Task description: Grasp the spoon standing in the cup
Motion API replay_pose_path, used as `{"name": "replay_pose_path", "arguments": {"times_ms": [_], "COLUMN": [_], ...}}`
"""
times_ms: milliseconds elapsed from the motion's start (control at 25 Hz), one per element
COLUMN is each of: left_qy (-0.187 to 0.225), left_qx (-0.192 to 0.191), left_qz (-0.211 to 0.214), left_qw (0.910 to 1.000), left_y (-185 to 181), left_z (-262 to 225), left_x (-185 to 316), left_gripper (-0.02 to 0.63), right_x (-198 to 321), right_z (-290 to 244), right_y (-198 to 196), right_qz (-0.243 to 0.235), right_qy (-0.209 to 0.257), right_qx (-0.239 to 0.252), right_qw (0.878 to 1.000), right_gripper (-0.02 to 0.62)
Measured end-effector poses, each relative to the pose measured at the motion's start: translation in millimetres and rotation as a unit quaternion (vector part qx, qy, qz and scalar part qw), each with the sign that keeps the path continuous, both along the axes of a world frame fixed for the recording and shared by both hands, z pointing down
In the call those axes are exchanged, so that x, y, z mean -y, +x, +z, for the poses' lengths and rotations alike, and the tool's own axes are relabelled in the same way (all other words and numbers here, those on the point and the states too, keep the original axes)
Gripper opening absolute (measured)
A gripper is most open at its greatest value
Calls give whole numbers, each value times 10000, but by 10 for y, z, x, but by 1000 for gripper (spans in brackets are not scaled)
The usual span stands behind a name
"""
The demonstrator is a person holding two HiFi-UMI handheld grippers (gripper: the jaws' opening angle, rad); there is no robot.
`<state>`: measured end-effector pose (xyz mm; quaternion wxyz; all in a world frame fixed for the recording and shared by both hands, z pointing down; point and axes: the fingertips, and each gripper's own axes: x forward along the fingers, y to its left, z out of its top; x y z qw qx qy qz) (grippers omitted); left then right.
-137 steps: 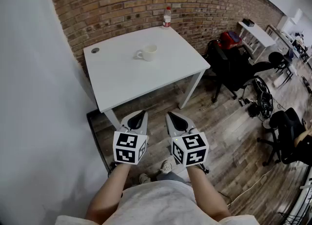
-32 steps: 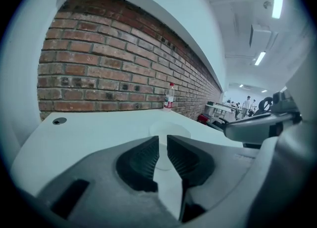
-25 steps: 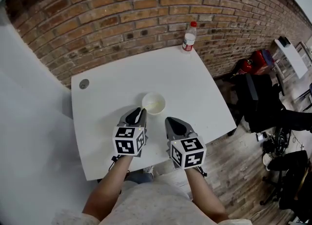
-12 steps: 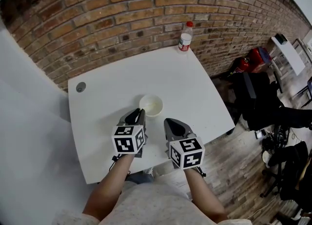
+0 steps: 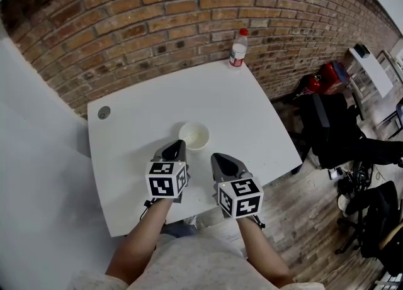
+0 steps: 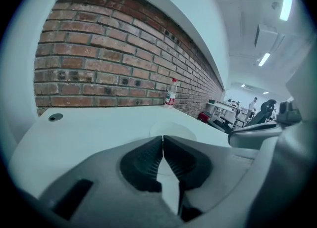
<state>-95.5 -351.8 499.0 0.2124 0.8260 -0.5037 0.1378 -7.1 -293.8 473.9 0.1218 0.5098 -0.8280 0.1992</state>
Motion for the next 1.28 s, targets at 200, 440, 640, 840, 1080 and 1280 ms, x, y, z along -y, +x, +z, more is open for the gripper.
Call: {"name": "replay_pose_path", "arguments": {"times_ms": [200,440,640,840,1080,1280], "left_qy": [101,280,466,700,925,1021], "left_qx": [-3,-47,-81,-97,-166,-203], "left_qz": [-20,-86,-148,-134,-9,204], "left_qw": [9999,9996,9988,9974,9956,9944], "left_y": [-3,7,45,127,342,654], "left_z": [-68,-226,-365,-544,-752,-868], "left_x": [-56,-221,-380,-530,-698,-856], "left_gripper": [5,5,5,5,5,5], "right_x": [-63,-229,-354,-472,-630,-806], "right_z": [-51,-148,-225,-315,-423,-527], "right_y": [33,93,184,281,478,761], "right_qz": [-6,-21,-21,-7,95,284], "right_qy": [60,152,249,356,463,543], "right_qx": [-8,-3,-1,-17,-32,-51], "right_qw": [10000,9999,9997,9994,9989,9981], "right_gripper": [8,8,8,8,8,8]}}
